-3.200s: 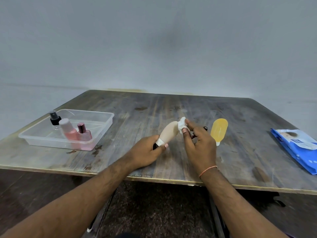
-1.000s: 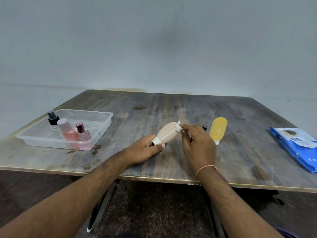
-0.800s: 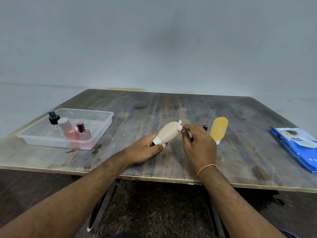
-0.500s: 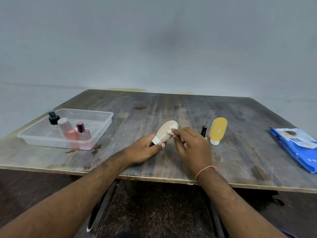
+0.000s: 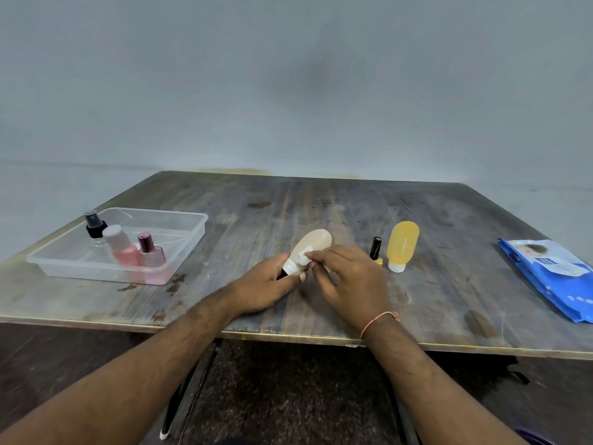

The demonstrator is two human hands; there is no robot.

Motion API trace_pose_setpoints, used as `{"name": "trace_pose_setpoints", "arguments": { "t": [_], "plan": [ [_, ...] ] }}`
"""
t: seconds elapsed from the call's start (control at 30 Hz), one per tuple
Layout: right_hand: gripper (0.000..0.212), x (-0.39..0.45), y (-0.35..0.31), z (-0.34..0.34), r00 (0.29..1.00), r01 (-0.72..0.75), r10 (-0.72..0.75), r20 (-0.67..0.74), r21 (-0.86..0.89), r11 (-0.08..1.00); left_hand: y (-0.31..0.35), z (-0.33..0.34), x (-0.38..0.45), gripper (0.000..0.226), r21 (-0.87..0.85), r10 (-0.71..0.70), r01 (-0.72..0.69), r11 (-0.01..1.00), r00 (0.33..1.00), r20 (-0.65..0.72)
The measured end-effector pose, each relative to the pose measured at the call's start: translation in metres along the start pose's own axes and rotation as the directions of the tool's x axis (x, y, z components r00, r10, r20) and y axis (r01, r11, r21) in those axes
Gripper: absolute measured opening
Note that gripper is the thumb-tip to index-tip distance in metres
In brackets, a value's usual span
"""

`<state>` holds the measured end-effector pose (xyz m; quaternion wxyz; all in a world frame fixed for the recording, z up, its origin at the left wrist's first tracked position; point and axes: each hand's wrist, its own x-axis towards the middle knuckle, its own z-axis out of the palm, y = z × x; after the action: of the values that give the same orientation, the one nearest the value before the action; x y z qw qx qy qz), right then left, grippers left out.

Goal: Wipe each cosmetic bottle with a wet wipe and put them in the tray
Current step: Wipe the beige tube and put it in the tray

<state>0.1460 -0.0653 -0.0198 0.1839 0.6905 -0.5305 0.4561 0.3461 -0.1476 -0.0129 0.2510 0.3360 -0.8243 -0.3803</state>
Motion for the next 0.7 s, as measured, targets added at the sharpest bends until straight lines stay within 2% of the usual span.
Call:
{"name": "trace_pose_setpoints", "arguments": {
  "t": [0.13,0.33,0.43,0.57,0.7],
  "plan": [
    [0.021,0.002,0.002,-0.002,0.988,-0.126,0.122,-0.089,-0.043,0.991,0.002,0.001,-0.001,0.051,0.080,0.006,-0.007,0.997,1.000,0.008],
    [0.021,0.003,0.002,-0.001,0.961,-0.232,0.216,-0.173,-0.082,0.969,0.000,0.003,0.001,0.019,0.162,0.029,-0.033,0.986,0.999,0.027],
    [0.021,0.004,0.005,-0.002,0.936,-0.305,0.282,-0.209,-0.087,0.948,-0.001,0.005,0.001,0.032,0.257,0.046,-0.049,0.965,0.999,0.016],
    [0.019,0.005,0.006,-0.002,0.942,-0.298,0.275,-0.193,-0.101,0.949,-0.002,0.010,-0.003,0.040,0.366,0.140,-0.106,0.925,0.988,-0.068],
    [0.021,0.003,0.005,-0.002,0.959,-0.246,0.235,-0.158,-0.051,0.968,0.000,0.013,-0.008,0.034,0.413,0.261,-0.152,0.898,0.940,-0.222]
  ]
}}
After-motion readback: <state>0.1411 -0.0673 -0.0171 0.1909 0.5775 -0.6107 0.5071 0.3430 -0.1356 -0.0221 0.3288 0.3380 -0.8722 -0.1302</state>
